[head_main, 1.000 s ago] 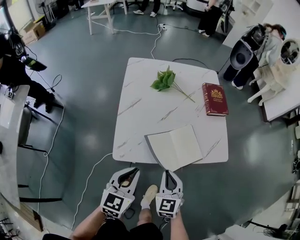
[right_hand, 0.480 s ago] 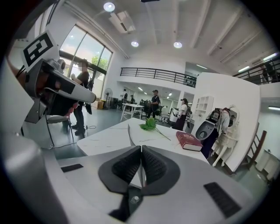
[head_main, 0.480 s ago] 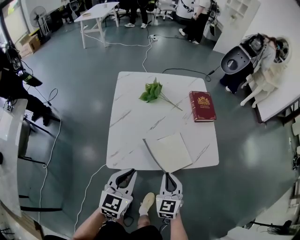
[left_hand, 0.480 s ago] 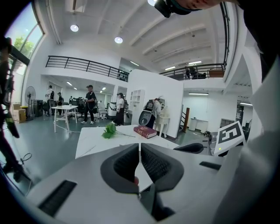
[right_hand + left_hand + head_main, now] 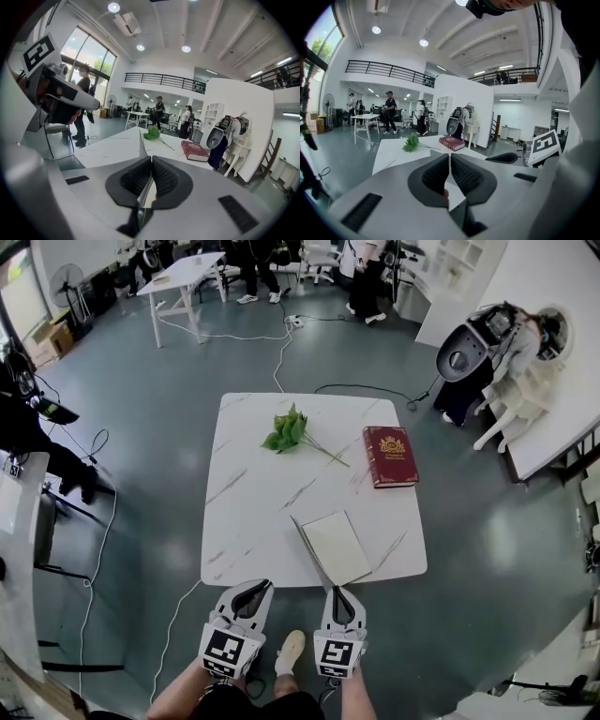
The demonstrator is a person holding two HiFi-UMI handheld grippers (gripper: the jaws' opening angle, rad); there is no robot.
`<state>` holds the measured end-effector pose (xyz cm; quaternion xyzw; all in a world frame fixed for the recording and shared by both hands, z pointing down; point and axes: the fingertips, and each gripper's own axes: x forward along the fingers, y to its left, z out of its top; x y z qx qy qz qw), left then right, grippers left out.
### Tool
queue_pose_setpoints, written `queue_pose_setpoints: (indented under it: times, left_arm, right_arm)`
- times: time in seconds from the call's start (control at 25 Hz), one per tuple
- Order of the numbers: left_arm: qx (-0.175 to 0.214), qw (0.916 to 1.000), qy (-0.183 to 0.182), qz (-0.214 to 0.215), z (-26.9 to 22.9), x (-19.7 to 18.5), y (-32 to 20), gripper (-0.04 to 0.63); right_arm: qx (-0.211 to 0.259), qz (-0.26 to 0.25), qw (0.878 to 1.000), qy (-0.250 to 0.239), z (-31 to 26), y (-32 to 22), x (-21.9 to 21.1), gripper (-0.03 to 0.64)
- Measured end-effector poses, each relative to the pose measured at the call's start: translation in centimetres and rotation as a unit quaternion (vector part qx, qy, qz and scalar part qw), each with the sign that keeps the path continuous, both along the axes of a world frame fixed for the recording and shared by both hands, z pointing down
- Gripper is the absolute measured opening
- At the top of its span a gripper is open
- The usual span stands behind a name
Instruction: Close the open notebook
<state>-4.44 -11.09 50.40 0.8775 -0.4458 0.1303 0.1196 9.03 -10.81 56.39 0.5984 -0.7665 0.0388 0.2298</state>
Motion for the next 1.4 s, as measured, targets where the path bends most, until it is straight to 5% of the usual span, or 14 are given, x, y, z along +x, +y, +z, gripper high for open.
queue_pose_setpoints:
  times: [1.4]
  left_arm:
    - [-0.043, 0.9989, -0.018, 0.003, 5.2, 9.8, -5.2, 0.034]
  right_arm:
    - [-0.045, 0.048, 0.998, -0.014, 7.0, -6.0, 12.9, 0.023]
